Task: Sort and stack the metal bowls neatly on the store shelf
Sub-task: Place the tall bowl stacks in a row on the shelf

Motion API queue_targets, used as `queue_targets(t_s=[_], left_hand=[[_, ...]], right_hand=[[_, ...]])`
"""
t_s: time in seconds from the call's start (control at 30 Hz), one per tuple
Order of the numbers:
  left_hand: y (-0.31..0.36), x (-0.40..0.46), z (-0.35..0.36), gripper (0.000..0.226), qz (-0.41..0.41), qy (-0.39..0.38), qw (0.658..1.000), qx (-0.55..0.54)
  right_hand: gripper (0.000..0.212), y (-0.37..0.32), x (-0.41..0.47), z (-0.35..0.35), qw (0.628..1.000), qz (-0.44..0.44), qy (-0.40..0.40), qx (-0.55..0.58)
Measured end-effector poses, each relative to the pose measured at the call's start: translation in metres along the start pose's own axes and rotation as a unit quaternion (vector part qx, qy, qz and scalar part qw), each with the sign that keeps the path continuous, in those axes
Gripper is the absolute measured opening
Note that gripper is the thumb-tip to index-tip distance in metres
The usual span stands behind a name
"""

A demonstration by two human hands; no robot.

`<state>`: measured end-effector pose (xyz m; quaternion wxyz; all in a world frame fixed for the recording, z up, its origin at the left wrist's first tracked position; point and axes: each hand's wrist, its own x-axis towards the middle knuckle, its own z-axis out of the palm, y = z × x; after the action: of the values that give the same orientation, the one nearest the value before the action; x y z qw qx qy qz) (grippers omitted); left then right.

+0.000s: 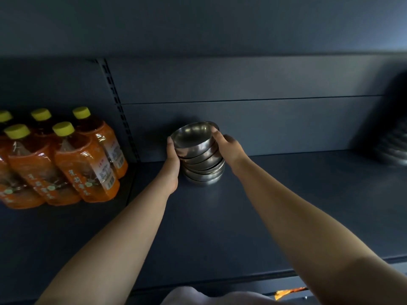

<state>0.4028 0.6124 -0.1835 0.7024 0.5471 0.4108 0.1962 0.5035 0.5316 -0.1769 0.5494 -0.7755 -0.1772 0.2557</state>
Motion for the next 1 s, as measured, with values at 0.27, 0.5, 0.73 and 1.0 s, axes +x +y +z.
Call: queue_targets(t_s=[0.27, 0.5, 0.73, 1.0], left_hand=[[0.008, -0.004, 0.009, 0.065, 0.008, -0.022, 0.999, -0.032], [-0.003, 0.002, 0.011, 0.068, -0.009, -0.024, 1.0, 0.0], [-0.005, 0.006, 0.011, 0.069, 0.004, -0.059, 0.997, 0.057], [-0.003, 0.017, 0.005, 0.072, 0.009, -0.098, 0.993, 0.07]], right_hand=[[0.062, -0.022, 0.007, -0.009, 0.999, -0.033, 0.014, -0.037], [0.073, -0.009, 0.01, -0.006, 0.999, -0.013, 0.019, -0.035], [0.064, 0.002, 0.016, -0.005, 0.995, 0.048, 0.005, 0.082], [0.049, 0.006, 0.021, -0.015, 0.994, 0.073, -0.004, 0.084]])
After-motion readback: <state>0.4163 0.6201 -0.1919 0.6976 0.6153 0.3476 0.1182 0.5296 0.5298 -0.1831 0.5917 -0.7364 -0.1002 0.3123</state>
